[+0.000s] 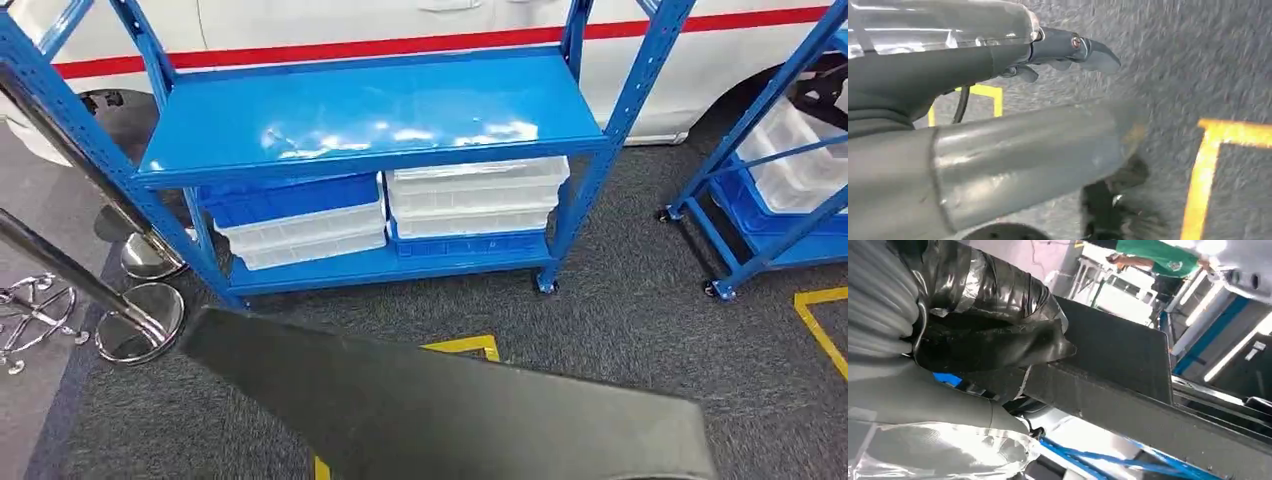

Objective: Take the parts from the cabinet and place them on the table.

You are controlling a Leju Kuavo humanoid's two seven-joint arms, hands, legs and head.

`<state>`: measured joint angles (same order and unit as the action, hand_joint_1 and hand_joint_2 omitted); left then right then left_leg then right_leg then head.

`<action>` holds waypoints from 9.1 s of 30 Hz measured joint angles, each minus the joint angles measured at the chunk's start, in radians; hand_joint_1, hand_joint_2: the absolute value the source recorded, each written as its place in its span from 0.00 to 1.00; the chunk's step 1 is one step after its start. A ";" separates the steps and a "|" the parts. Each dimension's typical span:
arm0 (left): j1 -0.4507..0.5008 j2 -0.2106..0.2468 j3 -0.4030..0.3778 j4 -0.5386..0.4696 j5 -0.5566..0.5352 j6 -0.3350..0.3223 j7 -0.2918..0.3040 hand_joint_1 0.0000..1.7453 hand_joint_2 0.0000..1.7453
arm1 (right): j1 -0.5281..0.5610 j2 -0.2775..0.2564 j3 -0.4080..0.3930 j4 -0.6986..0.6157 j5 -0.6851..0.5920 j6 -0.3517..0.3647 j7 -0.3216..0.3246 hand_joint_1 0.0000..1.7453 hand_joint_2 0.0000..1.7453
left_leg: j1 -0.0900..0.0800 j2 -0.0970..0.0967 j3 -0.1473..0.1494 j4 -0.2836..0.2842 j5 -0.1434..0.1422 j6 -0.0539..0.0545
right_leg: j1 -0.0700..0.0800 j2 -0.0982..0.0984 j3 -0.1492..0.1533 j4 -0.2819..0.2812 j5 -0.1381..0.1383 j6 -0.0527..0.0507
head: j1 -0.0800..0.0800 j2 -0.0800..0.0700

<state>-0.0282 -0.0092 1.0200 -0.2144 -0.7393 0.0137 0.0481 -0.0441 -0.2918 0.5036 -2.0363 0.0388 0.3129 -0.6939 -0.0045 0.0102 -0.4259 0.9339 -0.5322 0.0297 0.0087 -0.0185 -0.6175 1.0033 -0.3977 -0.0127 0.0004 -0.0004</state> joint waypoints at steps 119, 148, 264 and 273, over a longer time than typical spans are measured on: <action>-0.036 -0.002 0.066 0.001 -0.085 0.066 -0.256 0.00 0.00 | 0.202 -0.031 -0.189 -0.061 -0.012 -0.113 0.066 1.00 1.00 | 0.032 -0.097 -0.100 0.070 0.020 -0.035 | -0.017 0.127 0.031 0.024 -0.074 0.000 | 0.002 0.000; -0.040 -0.027 0.091 0.001 -0.070 0.062 -0.263 0.00 0.00 | 0.265 -0.012 -0.247 -0.069 -0.019 -0.073 0.065 1.00 1.00 | 0.030 -0.071 -0.114 0.106 0.033 -0.038 | -0.017 0.109 0.050 0.014 -0.081 -0.008 | 0.002 0.000; -0.040 -0.029 0.102 0.001 -0.141 -0.077 -0.321 0.00 0.00 | 0.190 0.143 -0.081 -0.108 -0.092 -0.172 0.049 1.00 1.00 | 0.025 -0.002 -0.186 0.296 -0.112 -0.039 | -0.010 0.028 0.061 -0.020 -0.058 -0.019 | 0.001 0.000; -0.034 -0.027 0.103 0.001 -0.141 -0.077 -0.320 0.00 0.00 | 0.197 0.142 -0.086 -0.108 -0.092 -0.165 0.049 1.00 1.00 | 0.019 -0.071 -0.124 0.074 0.049 -0.017 | -0.008 0.138 0.067 0.002 -0.080 0.001 | 0.002 0.000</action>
<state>-0.0620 -0.0359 1.1234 -0.2132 -0.8801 -0.0629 -0.2724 0.1530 -0.1499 0.4173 -2.1439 -0.0530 0.1476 -0.6447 0.0145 -0.0609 -0.5495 1.0075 -0.4835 0.0132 0.0006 0.1191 -0.5508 1.0050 -0.4772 -0.0113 0.0023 -0.0004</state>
